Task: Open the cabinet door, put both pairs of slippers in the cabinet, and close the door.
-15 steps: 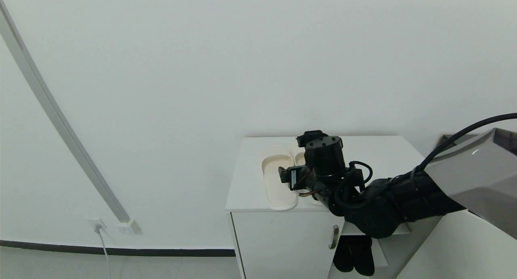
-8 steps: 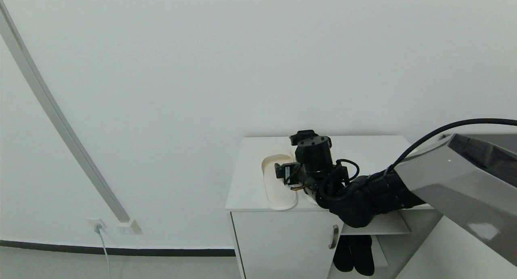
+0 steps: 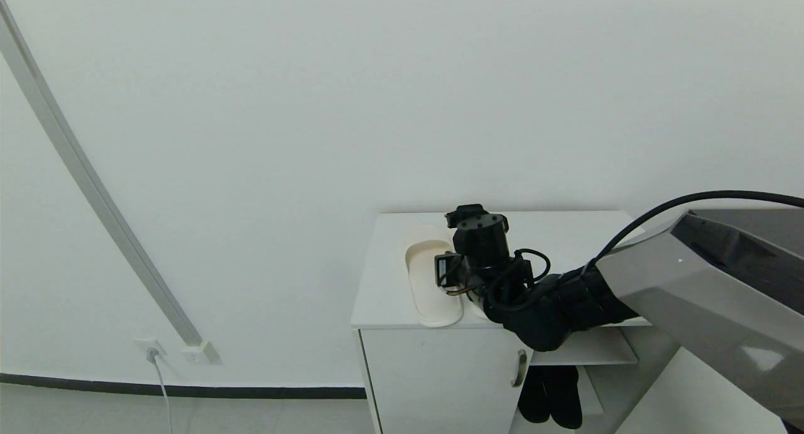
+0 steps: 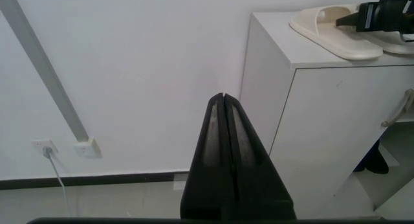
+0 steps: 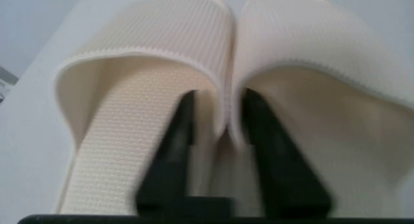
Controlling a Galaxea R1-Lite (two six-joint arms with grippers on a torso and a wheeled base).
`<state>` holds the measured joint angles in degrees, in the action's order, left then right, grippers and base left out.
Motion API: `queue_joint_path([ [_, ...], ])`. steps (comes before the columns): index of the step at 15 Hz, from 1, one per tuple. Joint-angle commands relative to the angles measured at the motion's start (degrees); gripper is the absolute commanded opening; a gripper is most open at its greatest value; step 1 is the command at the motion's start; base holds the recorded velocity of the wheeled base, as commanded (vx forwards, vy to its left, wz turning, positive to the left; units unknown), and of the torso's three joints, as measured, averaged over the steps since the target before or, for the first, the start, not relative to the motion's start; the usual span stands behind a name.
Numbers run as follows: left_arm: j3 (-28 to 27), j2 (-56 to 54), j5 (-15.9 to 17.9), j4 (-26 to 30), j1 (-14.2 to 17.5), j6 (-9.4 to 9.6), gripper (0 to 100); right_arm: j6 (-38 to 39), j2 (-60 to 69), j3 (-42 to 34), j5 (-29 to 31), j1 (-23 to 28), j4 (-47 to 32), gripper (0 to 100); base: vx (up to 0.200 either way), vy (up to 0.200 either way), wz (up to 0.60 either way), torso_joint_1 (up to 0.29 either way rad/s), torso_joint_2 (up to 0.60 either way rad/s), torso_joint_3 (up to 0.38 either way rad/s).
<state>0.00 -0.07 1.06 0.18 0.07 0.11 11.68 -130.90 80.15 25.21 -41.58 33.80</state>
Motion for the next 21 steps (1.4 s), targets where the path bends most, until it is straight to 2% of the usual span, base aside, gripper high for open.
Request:
queue_joint_path([
  [1,0.0,0.07,-0.01,-0.01,0.01,-0.02,0,0.01,-0.14,0.0,0.01,0.01,0.03,0,0.0,0.0,0.0,0.0,0.0,0.0],
  [5,0.0,0.07,-0.01,-0.01,0.01,0.07,0,-0.69,2.32,-1.32,0.01,-0.17,0.21,0,0.0,0.0,0.0,0.0,0.0,0.0],
  [7,0.0,0.07,0.08,-0.01,0.01,0.24,0,-0.78,7.5,-5.18,-0.16,-0.25,0.12,0,0.0,0.0,0.0,0.0,0.0,0.0],
  [9,0.0,0.07,0.08,-0.01,0.01,0.33,0,-1.57,14.71,-11.77,-0.25,-0.96,0.21,0,0.0,0.0,0.0,0.0,0.0,0.0],
  [12,0.0,0.07,0.08,-0.01,0.01,0.24,0,-3.15,23.94,-21.79,-3.59,-2.36,2.85,0,0.0,0.0,0.0,0.0,0.0,0.0],
  [14,0.0,0.07,0.08,-0.01,0.01,0.33,0,-5.79,32.99,-31.81,-6.05,-3.59,5.66,0,0.0,0.0,0.0,0.0,0.0,0.0],
  [16,0.0,0.07,0.08,-0.01,0.01,0.42,0,-5.88,37.65,-37.61,-6.4,-5.53,5.57,0,0.0,0.0,0.0,0.0,0.0,0.0],
  [18,0.0,0.07,0.17,-0.01,0.01,0.51,0,-5.61,39.5,-41.83,-6.58,-6.76,5.75,0,0.0,0.0,0.0,0.0,0.0,0.0],
  [21,0.0,0.07,0.08,-0.01,0.01,0.42,0,-5.53,40.64,-43.94,-8.95,-7.11,6.36,0,0.0,0.0,0.0,0.0,0.0,0.0],
])
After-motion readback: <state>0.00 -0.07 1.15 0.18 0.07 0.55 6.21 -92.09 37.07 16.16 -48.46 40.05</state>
